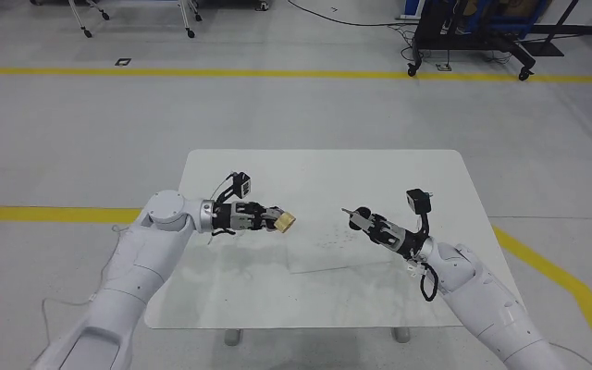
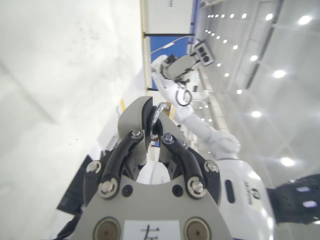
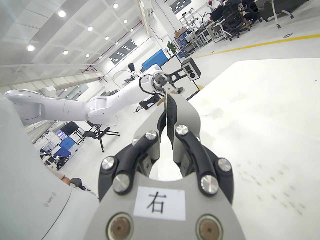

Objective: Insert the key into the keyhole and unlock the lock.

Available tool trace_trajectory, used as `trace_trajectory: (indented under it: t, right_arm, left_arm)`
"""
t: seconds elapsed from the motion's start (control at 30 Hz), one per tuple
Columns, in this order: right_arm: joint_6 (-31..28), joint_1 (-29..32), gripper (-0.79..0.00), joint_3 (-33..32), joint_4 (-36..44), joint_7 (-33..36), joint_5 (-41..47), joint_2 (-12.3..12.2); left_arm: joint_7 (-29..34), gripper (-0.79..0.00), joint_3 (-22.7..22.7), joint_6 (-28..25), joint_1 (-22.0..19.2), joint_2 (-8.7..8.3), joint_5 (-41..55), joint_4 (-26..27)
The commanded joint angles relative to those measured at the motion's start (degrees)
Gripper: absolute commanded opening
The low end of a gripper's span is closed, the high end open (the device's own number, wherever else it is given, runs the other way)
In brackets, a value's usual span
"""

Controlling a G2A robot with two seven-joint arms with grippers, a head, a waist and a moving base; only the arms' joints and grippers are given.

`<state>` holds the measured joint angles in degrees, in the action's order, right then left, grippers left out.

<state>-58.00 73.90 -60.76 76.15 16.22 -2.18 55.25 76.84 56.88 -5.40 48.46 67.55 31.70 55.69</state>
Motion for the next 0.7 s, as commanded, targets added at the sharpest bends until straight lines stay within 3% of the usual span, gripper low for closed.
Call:
trace_trajectory:
  t: [0.0,0.17,0.23,0.43,0.67]
  right_arm:
    - [0.00,0.00,-0.785,0.00,0.00,0.00,0.00,0.00]
    - [0.00,0.00,-0.785,0.00,0.00,0.00,0.00,0.00]
    - [0.83,0.38,-0.785,0.60,1.10,-0.17,1.15,0.21]
    - [15.70,-1.81,-0.785,3.98,2.64,0.56,0.37,1.62]
    - [23.82,-2.29,-0.785,5.47,4.56,0.72,0.11,2.64]
  left_arm:
    - [-0.27,-0.785,0.09,-0.13,0.17,-0.05,-0.83,0.52]
    - [-1.02,-0.785,0.11,0.25,0.60,-0.02,-0.52,0.66]
    - [-0.13,-0.785,0.36,3.75,1.62,0.17,3.66,1.02]
    - [-0.76,-0.785,-2.55,12.84,-0.90,1.86,8.50,-3.85]
    - [2.40,-0.785,-6.09,12.04,-5.35,4.43,11.54,-11.92]
